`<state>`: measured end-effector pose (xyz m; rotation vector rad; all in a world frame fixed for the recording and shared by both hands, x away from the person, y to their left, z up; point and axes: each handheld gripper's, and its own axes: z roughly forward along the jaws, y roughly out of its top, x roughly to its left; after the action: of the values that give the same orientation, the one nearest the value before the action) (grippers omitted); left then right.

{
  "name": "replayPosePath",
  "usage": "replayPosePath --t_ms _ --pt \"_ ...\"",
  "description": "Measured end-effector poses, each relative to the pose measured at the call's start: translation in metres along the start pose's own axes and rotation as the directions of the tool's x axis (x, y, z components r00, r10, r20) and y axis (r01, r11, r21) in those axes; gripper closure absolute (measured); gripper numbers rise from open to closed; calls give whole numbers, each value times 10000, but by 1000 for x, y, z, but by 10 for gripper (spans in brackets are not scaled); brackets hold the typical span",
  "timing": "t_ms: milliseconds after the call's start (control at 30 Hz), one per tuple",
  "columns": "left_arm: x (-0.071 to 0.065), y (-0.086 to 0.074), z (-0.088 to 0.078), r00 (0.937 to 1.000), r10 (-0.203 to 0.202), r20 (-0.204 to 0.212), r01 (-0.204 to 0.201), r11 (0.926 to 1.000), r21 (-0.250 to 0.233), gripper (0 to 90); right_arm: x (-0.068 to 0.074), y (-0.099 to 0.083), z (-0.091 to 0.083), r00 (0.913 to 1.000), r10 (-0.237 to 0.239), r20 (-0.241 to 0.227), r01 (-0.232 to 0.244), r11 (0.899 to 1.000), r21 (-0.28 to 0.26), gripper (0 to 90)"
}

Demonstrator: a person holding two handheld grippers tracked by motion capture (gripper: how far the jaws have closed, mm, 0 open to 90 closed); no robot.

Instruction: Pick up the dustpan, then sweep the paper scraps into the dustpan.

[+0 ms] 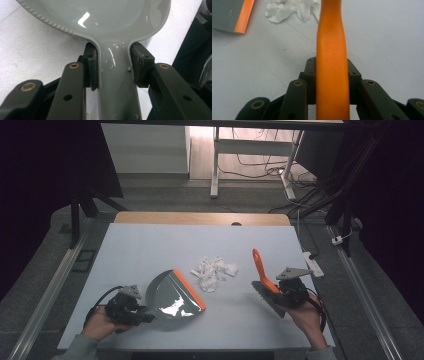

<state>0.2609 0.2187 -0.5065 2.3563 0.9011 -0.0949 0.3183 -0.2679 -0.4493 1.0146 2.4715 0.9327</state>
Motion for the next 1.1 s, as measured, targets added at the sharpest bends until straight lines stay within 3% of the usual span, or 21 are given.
replayPosePath --t_ms 300,533,733,1100 --pt "2 0 0 9998 -126 125 127 9999 -91 616 -3 2 -5 9999 67 79 -66 9998 -206 705" --pt "3 1 2 9997 -176 179 177 9998 -53 616 -5 15 -4 9998 -19 181 27 9991 -424 705" --pt "4 1 4 9995 -221 217 221 9998 2 616 -5 30 2 9998 -90 180 102 9975 -699 706" --pt "6 2 5 9991 -299 310 300 9995 -22 616 -4 46 17 9996 -229 142 239 9972 -714 705"
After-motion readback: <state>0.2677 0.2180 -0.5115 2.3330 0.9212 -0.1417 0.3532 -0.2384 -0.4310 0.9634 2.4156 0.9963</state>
